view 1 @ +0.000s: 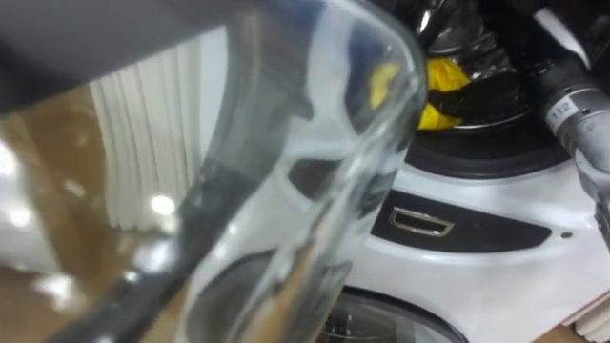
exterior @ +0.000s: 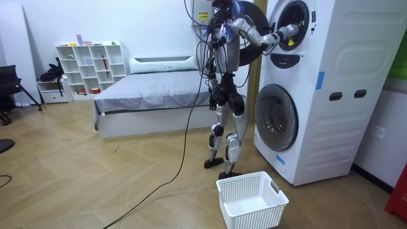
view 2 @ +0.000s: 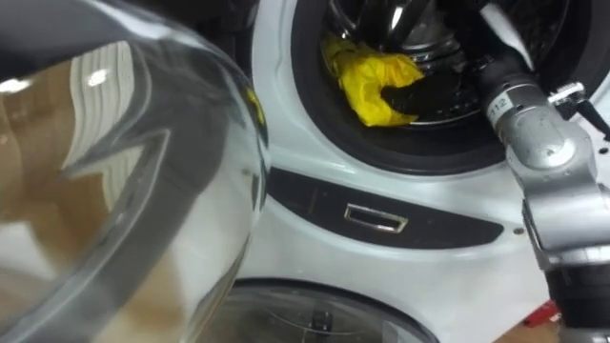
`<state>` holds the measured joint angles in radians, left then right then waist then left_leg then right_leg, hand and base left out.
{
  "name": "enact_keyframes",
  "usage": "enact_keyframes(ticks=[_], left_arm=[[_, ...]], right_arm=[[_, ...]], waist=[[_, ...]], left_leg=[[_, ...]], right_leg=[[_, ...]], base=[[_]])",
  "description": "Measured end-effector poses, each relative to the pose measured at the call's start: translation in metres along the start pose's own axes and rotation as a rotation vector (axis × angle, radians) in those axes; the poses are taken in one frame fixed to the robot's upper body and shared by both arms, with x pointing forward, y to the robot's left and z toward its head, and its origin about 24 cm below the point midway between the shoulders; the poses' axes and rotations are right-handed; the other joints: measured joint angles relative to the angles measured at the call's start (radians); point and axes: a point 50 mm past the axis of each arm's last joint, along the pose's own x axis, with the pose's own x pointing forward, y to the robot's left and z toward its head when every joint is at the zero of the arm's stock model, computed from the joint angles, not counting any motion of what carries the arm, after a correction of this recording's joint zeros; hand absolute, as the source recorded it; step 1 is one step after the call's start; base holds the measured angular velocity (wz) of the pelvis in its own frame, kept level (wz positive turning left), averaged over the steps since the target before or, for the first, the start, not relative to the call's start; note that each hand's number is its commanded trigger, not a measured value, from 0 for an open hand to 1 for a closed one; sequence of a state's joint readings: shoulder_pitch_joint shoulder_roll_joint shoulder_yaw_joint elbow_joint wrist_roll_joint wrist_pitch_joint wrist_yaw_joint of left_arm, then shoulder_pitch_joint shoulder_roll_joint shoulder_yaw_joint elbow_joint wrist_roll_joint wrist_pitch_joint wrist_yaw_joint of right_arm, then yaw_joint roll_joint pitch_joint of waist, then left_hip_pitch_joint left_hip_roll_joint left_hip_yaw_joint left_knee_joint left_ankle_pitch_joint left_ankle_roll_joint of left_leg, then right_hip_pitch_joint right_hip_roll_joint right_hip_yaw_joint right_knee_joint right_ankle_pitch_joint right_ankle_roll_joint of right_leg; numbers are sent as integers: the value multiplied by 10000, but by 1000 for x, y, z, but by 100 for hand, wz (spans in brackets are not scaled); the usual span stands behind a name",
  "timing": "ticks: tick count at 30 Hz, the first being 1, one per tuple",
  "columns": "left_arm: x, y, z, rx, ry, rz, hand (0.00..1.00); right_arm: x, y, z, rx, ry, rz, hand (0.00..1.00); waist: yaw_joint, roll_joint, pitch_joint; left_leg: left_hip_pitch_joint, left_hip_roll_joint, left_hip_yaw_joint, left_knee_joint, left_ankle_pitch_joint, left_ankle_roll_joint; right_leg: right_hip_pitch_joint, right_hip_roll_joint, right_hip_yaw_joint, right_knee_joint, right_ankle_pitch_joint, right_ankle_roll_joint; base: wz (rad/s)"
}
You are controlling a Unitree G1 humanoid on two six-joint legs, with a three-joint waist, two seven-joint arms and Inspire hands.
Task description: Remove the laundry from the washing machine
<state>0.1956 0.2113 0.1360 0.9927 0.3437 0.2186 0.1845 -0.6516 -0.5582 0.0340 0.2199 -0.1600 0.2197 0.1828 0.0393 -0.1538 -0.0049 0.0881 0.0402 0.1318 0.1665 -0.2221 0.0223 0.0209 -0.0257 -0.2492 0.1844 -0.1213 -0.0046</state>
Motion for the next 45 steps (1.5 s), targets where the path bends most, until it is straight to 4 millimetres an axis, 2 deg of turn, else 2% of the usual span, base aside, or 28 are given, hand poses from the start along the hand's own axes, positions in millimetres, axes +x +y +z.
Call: enact_keyframes(ticks=[7, 10, 14, 18, 22, 24, 25, 26, 27, 28, 30, 32, 36, 45], left_arm=[[2, 5, 6, 59, -166, -70, 0], [2, 4, 11, 179, -291, -120, 0], [2, 5, 14, 162, -337, -117, 0], [2, 3, 11, 272, -75, -155, 0], [2, 1, 11, 408, -18, -213, 0], [2, 2, 11, 400, -21, -217, 0], [2, 2, 11, 334, -9, -236, 0], [2, 3, 11, 352, -19, -249, 0], [2, 3, 11, 303, -3, -259, 0], [2, 3, 11, 296, 19, -263, 0], [2, 3, 10, 310, 53, -249, 0], [3, 5, 10, 380, 57, -184, 0], [2, 3, 9, 550, 83, -208, 0], [3, 6, 8, 559, 133, -139, 0]], right_arm=[[0, 7, 1, -608, 49, 1072, 0], [-3, 9, 9, -639, -148, 1692, 0], [-4, 15, 5, 382, -74, 3055, 0], [-5, 21, 4, 1763, -140, 4068, 0], [-6, 22, 4, 2169, -253, 4264, 0], [-6, 23, 5, 2269, -284, 4328, 0], [-6, 24, 3, 2419, -283, 4387, 4], [-7, 25, 2, 2478, -258, 4412, 49], [-7, 25, 2, 2490, -258, 4419, 56], [-7, 26, 2, 2496, -250, 4441, 100], [-8, 28, 1, 2463, -195, 4525, 100], [-8, 29, -1, 2422, -124, 4509, 100], [-7, 22, -5, 2472, 43, 3919, 100], [-3, 17, -4, 2521, 57, 3452, 100]], waist=[[119, -91, -3], [118, -79, 6], [245, -73, 12], [313, 19, 76], [325, 131, 156], [462, 152, 165], [467, 154, 165], [468, 142, 156], [468, 136, 153], [473, 135, 152], [476, 136, 151], [479, 66, 103], [517, 33, 80], [610, 9, 69]], left_leg=[[-36, -5, -2, 13, 2, -3], [-39, 2, 10, -2, 1, -4], [25, -3, 8, -35, -5, -18], [124, 33, 41, -59, -29, -59], [154, 46, 79, -64, -29, -62], [288, 67, 209, -171, -20, -85], [297, 77, 219, -170, -26, -95], [317, 86, 224, -167, -28, -99], [338, 90, 230, -168, -31, -103], [392, 103, 243, -173, -41, -121], [455, 143, 241, -194, -57, -147], [455, 170, 238, -188, -61, -161], [470, 170, 237, -156, -60, -162], [638, 171, 102, -155, -59, -163]], right_leg=[[-18, 2, 1, 2, 2, -3], [-26, 16, -8, -15, 2, -3], [19, 80, 97, -31, 3, -5], [161, 138, 129, -182, 7, -16], [159, 161, 156, -180, 7, -17], [174, 198, 276, -166, 7, -20], [187, 209, 278, -169, 9, -23], [203, 218, 279, -170, 10, -23], [217, 224, 280, -170, 10, -23], [256, 237, 281, -174, 10, -23], [315, 273, 286, -173, 9, -24], [314, 312, 285, -174, 8, -25], [316, 314, 300, -177, 5, -30], [559, 345, 302, -355, -22, -69]], base=[[0], [0], [0], [-2], [-6], [-16], [-8], [0], [0], [0], [0], [0], [-2], [-2]])
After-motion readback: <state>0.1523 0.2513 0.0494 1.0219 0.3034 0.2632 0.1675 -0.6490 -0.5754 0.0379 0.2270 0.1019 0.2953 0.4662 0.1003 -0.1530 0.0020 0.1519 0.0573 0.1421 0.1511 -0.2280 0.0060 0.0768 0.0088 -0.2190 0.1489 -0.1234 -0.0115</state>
